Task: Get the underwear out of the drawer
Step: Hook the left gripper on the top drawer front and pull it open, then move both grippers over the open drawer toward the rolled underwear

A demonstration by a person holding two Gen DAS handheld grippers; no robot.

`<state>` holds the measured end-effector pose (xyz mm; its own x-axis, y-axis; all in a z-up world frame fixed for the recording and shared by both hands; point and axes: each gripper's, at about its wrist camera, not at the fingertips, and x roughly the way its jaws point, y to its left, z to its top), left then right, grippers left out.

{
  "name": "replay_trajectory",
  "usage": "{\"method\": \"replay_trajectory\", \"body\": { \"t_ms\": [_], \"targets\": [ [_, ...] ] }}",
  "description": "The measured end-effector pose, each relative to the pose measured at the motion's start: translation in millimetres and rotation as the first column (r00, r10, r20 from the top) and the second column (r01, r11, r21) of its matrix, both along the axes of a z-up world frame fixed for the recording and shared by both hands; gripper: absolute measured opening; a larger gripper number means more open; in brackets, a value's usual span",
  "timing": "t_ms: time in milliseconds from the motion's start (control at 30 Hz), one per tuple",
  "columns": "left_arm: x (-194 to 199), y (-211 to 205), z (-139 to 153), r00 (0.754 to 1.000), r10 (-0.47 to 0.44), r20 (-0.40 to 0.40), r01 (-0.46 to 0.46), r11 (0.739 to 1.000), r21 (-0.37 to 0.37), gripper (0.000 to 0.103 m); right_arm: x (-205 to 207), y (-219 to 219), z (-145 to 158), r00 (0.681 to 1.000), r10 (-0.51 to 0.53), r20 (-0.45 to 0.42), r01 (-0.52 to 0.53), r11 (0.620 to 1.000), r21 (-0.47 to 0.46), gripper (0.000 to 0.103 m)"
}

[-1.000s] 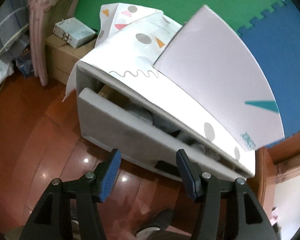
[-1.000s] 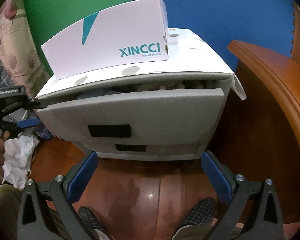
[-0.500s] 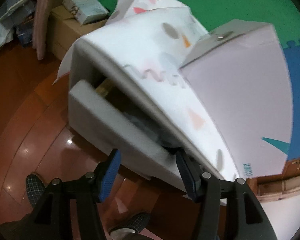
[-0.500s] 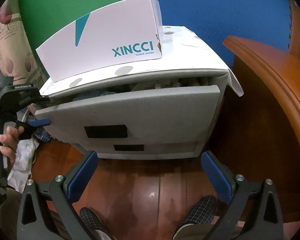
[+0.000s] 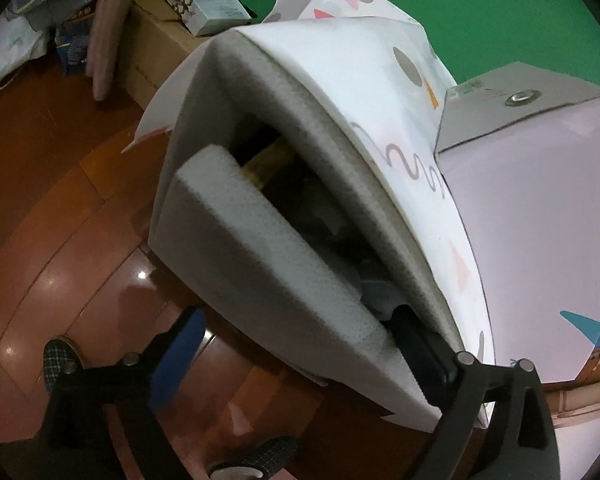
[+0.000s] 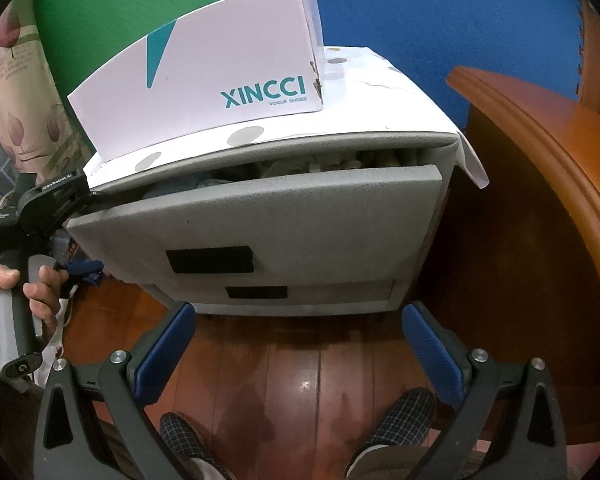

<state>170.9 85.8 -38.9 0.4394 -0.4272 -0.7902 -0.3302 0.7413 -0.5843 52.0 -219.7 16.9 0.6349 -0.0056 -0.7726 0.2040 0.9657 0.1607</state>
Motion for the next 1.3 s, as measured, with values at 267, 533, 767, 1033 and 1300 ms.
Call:
{"method": "replay_trajectory", "body": {
  "t_ms": [267, 533, 767, 1033, 1300],
  "targets": [
    [0.0, -5.3, 11.9, 0.997, -0.072, 0.010, 0.071, 0.989, 0.127, 0.098, 1.2, 3.7, -0.5, 1.000, 0.016, -0.009, -0.016, 1.000, -0.024, 0.102],
    [-22.8, -6.9, 15.1, 0.988, -0.154, 0.005, 0.150, 0.964, 0.219, 0.098, 0.5, 2.6, 2.6, 1.000, 0.015, -0.001, -0.015, 0.999, -0.029, 0.102],
    [-46.6, 2.1, 7.5, 0.983, -0.179, -0.044, 0.185, 0.956, 0.227, 0.098, -4.4, 1.4, 11.8, 0.999, 0.037, -0.032, -0.037, 0.999, 0.012, 0.102],
    [-73.3, 10.5, 6.1, 0.973, -0.212, -0.090, 0.228, 0.948, 0.222, 0.099, -6.2, -5.2, 38.4, 0.990, 0.084, -0.115, -0.086, 0.996, -0.011, 0.102],
    [-74.7, 14.8, 6.2, 0.959, -0.242, -0.146, 0.270, 0.939, 0.213, 0.099, 5.2, -15.7, 38.9, 0.962, 0.119, -0.246, -0.115, 0.993, 0.030, 0.102]
  ]
}}
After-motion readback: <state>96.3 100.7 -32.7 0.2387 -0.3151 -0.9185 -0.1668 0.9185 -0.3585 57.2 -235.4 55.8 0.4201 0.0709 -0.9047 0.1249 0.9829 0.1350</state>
